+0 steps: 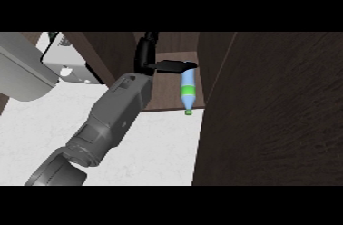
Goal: Pick up the bottled water, place it into the cabinet and close the cabinet
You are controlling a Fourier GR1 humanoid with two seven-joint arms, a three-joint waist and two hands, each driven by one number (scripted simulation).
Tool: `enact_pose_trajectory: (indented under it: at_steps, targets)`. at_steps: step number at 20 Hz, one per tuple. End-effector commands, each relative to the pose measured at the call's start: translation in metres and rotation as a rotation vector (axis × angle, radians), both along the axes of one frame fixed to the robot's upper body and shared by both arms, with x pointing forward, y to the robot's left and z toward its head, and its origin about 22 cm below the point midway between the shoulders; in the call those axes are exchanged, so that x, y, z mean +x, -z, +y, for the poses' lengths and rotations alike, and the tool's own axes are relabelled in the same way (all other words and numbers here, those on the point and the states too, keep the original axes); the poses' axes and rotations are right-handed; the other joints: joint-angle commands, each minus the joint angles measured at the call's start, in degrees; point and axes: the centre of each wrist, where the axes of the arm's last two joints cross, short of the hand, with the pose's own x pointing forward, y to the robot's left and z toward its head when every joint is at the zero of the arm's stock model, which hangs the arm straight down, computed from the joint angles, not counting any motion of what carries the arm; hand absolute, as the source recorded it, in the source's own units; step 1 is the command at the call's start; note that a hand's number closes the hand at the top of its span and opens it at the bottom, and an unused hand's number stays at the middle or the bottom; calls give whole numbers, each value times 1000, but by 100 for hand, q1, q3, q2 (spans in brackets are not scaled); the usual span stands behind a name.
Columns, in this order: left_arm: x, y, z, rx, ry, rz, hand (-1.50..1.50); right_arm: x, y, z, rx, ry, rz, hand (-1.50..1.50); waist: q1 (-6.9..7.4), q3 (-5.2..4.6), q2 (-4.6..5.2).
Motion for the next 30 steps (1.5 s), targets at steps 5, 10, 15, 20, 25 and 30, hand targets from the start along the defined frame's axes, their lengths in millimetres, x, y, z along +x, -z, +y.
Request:
enact_pose_trajectory:
  at_steps: [5, 10, 15, 20, 25, 30]
  targets:
    - [-12, 1, -7, -137, 141, 25, -150, -10, -4, 2, 12, 9, 0, -150, 257, 3, -119]
    - [-29, 10, -9, -210, 165, 18, -150, -23, -14, -14, -4, 14, -4, -150, 300, 7, -144]
    - [-64, 29, -8, -212, 185, 42, 150, -22, -24, -1, -4, 25, -37, -150, 427, 0, -145]
    - [-93, 19, 17, -207, 196, 42, 150, -9, -9, -4, -148, -45, -18, -150, 530, 5, -176]
    - [-146, 50, 40, -215, 185, 59, 150, -20, -17, 5, -252, -166, 30, 150, 490, -3, -156]
    - [-184, 38, 63, -203, 153, 32, 150, -25, -26, 19, -195, -256, 128, 150, 458, -2, -125]
